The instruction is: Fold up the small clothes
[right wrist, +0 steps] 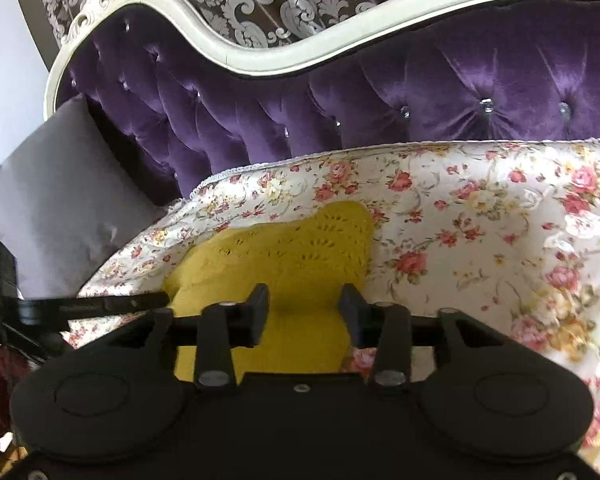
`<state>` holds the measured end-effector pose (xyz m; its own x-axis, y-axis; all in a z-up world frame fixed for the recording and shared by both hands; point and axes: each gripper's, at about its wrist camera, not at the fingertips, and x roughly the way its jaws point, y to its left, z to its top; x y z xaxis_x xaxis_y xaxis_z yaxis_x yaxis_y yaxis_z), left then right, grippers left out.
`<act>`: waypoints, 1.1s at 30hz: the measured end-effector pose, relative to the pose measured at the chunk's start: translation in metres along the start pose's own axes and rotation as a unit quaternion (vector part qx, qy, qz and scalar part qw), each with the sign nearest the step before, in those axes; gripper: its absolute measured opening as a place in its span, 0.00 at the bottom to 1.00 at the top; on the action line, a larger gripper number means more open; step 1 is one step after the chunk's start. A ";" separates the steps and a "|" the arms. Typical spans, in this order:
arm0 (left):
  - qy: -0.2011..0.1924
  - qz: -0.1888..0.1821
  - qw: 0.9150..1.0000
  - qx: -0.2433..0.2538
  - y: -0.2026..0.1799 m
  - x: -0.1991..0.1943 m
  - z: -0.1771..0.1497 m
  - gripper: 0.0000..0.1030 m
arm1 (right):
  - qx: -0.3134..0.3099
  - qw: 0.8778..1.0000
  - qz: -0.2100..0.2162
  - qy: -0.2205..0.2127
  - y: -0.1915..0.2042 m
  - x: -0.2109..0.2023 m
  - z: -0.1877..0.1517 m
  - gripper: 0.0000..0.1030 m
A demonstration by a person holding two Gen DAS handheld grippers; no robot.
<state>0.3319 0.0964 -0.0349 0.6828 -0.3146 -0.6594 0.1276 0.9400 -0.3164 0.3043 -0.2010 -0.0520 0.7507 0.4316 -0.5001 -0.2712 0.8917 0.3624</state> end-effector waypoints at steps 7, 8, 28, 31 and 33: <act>0.005 0.004 0.999 0.044 -0.024 0.023 0.009 0.69 | 0.017 0.999 -0.032 0.033 -0.010 0.029 -0.001 0.56; 0.009 0.007 0.998 0.059 -0.028 0.027 0.007 0.71 | 0.016 0.999 -0.033 0.029 -0.010 0.029 -0.003 0.56; 0.032 0.002 0.999 -0.021 0.006 -0.021 -0.003 0.98 | 0.023 0.999 -0.005 0.033 -0.006 0.022 0.000 0.61; 0.035 -0.014 0.998 -0.044 0.018 -0.038 -0.012 0.98 | 0.023 0.999 0.005 0.028 -0.004 0.012 -0.003 0.62; 0.032 -0.024 0.998 -0.056 0.027 -0.050 -0.019 0.98 | 0.025 0.999 0.012 0.026 -0.005 0.004 -0.004 0.62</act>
<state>0.2874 0.1350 -0.0238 0.6299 -0.3706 -0.6825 0.0762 0.9040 -0.4206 0.3063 -0.2036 -0.0594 0.7113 0.4603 -0.5313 -0.2567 0.8737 0.4132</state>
